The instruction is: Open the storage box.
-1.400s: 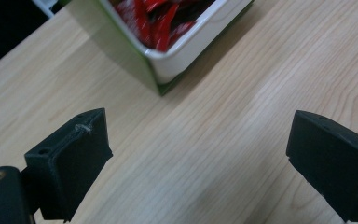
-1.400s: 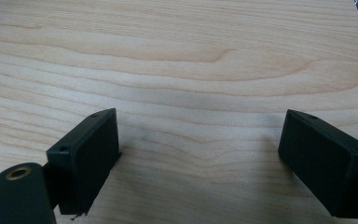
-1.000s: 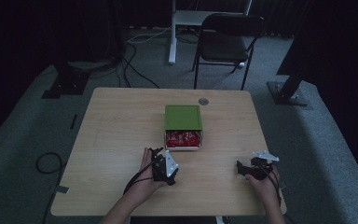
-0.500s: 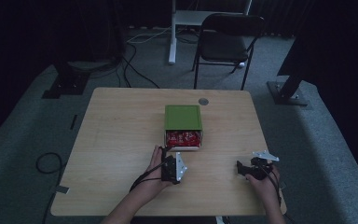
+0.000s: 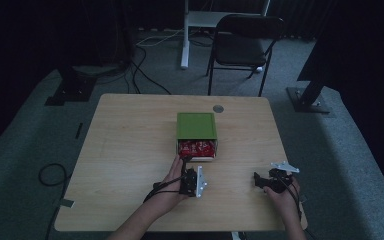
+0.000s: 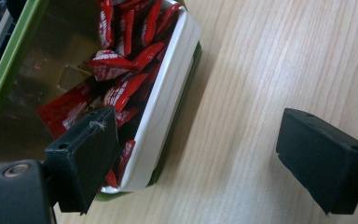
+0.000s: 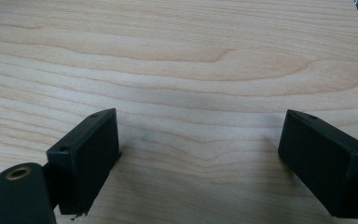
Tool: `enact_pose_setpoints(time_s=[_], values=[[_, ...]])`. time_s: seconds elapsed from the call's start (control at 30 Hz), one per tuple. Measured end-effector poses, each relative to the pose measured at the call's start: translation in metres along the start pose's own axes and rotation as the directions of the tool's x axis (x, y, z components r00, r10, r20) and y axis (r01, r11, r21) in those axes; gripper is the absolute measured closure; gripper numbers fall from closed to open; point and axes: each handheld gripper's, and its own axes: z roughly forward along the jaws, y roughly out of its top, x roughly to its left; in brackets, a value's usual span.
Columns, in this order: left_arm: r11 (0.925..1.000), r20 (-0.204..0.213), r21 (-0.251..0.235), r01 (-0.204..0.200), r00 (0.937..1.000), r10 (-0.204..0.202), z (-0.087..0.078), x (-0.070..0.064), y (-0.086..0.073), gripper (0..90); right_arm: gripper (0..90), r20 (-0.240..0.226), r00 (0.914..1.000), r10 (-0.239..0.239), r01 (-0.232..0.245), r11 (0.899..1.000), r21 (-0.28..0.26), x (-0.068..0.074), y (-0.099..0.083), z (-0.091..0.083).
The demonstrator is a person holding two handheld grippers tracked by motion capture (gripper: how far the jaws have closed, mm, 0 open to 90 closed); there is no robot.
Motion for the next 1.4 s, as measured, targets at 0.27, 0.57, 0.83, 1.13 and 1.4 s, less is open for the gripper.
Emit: enact_pose_setpoints(time_s=[0.27,0.57,0.83,1.13,1.4], values=[[0.9956,0.001,0.042,-0.084,0.9964,0.084,0.008,0.003,0.002,16.0,11.6,0.0,1.0,0.0,0.0,1.0,0.0,0.0,0.0,0.0],[0.9872,0.004,0.09,-0.131,0.9913,0.132,0.021,0.001,0.0,19.5,11.6,0.0,1.0,0.0,0.0,1.0,0.0,0.0,0.0,0.0],[0.9853,0.007,0.097,-0.141,0.99,0.141,0.027,0.003,-0.002,20.5,11.6,0.0,1.0,0.0,0.0,1.0,0.0,0.0,0.0,0.0],[0.9741,-0.004,0.098,-0.204,0.9788,0.205,0.035,0.003,-0.004,25.0,11.6,0.0,1.0,0.0,0.0,1.0,0.0,0.0,0.0,0.0],[0.9722,-0.031,0.108,-0.208,0.9767,0.212,0.04,0.005,-0.004,37.3,11.6,0.0,1.0,0.0,0.0,1.0,0.0,0.0,0.0,0.0]])
